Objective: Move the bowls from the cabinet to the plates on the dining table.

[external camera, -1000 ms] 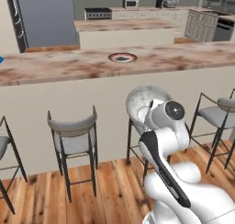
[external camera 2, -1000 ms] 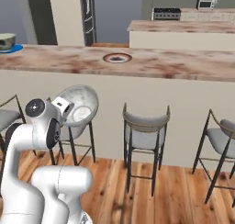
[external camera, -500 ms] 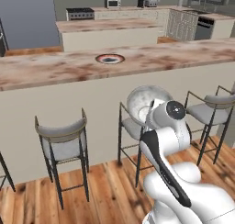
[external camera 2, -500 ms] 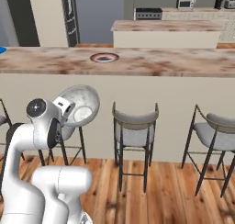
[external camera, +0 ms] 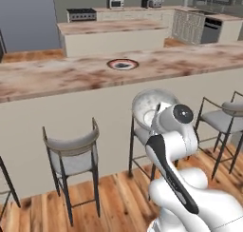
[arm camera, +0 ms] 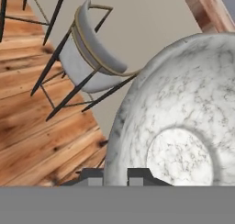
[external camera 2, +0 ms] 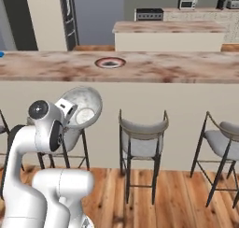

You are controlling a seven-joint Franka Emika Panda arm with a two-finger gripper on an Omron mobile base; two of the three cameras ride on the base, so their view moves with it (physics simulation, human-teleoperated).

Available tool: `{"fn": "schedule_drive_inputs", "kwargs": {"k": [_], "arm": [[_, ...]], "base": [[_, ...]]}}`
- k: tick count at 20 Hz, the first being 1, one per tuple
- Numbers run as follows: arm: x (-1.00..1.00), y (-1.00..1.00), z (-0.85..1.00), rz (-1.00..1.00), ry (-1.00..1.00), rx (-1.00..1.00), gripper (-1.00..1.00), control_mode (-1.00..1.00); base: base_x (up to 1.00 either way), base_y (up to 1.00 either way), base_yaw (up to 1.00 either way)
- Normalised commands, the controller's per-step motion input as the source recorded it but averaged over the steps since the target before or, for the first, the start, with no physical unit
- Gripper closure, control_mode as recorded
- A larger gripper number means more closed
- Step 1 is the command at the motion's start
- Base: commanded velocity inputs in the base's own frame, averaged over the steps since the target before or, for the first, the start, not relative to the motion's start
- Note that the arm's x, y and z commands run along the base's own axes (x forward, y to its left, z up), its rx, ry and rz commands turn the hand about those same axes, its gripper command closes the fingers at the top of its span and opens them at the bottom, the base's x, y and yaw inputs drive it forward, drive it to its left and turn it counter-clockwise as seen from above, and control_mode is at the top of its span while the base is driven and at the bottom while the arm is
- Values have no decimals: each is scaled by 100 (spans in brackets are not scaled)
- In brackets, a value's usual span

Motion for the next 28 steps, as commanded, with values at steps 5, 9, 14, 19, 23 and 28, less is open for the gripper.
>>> {"fn": "schedule_drive_inputs", "kwargs": {"k": [5,9,14,19,23,28], "arm": [[0,0,0,0,0,0,100,100],[0,0,0,0,0,0,100,100],[0,0,0,0,0,0,100,100],[0,0,0,0,0,0,100,100],[0,0,0,0,0,0,100,100],[0,0,0,0,0,0,100,100]], "base": [[45,45,-3],[46,24,-6],[45,23,-7],[35,26,-6],[32,29,-5],[34,28,-5]]}}
